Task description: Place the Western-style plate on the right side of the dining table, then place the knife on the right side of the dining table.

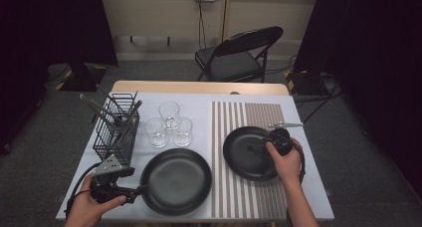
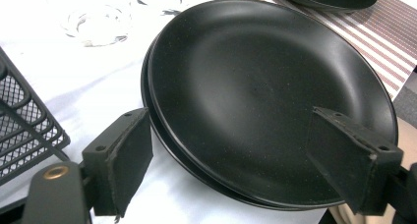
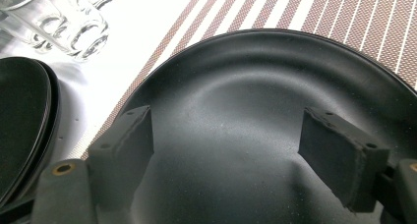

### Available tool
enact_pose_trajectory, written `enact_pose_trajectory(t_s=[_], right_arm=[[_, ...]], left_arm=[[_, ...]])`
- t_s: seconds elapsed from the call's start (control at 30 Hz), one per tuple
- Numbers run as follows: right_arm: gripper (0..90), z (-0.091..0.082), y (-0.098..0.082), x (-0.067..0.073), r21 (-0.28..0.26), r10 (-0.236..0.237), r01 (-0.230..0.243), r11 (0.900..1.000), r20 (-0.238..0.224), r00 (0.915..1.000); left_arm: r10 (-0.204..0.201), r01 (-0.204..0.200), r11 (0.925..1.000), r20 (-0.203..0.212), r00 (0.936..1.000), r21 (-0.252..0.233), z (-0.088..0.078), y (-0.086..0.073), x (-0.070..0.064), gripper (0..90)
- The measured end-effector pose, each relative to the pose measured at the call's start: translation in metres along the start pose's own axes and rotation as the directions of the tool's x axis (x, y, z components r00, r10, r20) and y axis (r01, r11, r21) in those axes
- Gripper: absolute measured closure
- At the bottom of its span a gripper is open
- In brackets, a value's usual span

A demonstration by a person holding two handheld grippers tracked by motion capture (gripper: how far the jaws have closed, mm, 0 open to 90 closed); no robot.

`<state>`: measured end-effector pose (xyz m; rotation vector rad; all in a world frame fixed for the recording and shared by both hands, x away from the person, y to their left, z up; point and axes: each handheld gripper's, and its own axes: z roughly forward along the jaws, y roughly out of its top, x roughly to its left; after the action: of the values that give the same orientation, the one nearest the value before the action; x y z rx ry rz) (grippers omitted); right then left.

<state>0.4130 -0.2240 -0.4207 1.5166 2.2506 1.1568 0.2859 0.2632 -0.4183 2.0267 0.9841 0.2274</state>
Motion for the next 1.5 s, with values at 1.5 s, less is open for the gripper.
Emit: enact_pose_trajectory(t_s=[1.5], right_arm=[[20.7,-0.004,0.002,0.004,0.015,-0.014,0.014,1.000,0.002,0.9999]], left_arm=[[0.003,-0.002,0.9998,-0.040,0.9992,0.017,-0.029,0.026,0.008,19.2]])
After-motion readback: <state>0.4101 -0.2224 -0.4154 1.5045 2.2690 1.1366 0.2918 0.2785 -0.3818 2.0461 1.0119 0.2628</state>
